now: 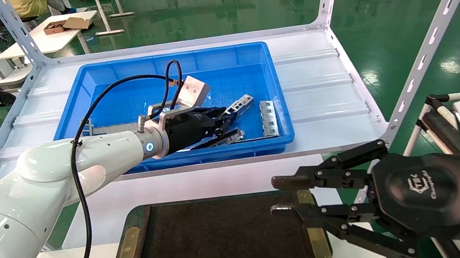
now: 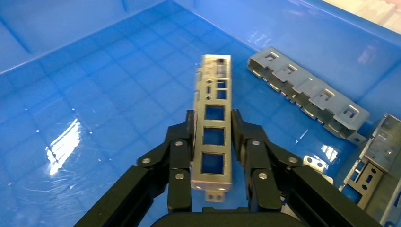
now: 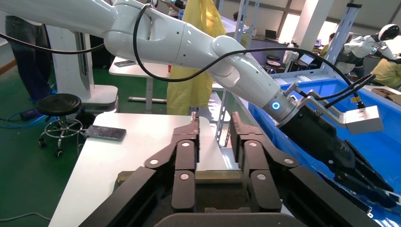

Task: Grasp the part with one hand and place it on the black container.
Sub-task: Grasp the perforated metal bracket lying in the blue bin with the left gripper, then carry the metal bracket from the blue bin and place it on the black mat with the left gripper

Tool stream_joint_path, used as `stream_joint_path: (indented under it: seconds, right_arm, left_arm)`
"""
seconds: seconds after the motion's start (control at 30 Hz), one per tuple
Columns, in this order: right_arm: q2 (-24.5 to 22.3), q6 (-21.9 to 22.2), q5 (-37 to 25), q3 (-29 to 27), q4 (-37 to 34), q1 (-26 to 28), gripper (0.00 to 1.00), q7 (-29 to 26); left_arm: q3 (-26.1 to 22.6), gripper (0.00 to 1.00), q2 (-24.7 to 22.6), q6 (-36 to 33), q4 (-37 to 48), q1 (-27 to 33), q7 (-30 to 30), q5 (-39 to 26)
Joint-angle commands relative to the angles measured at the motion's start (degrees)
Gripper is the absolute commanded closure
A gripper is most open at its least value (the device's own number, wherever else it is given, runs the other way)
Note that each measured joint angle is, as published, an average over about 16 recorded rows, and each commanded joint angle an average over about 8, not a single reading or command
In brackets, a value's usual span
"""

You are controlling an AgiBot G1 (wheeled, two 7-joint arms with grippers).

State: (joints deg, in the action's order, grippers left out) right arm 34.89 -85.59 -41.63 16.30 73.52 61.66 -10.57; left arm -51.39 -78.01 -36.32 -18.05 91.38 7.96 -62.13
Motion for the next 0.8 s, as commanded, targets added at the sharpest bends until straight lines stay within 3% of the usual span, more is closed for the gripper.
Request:
stream_joint_path:
  seconds: [0.03,0.43,0.8]
  right_arm:
    - [0.0,0.0,0.0,0.0,0.0,0.0,1.0,0.0]
    - [0.0,0.0,0.0,0.1,0.0,0.0,1.0,0.0]
    - [0.0,0.0,0.1,0.1,0.0,0.0,1.0,0.1]
  left_arm:
    - [-0.5,1.0,0.0,0.4,0.0,0.0,-0.2,0.5]
    - [1.1,1.0,1.0,-1.7,-0.3,2.2,-5.0,7.0]
    - [6.1,1.0,5.0,-14.2,-1.0,2.8,-11.9,14.4]
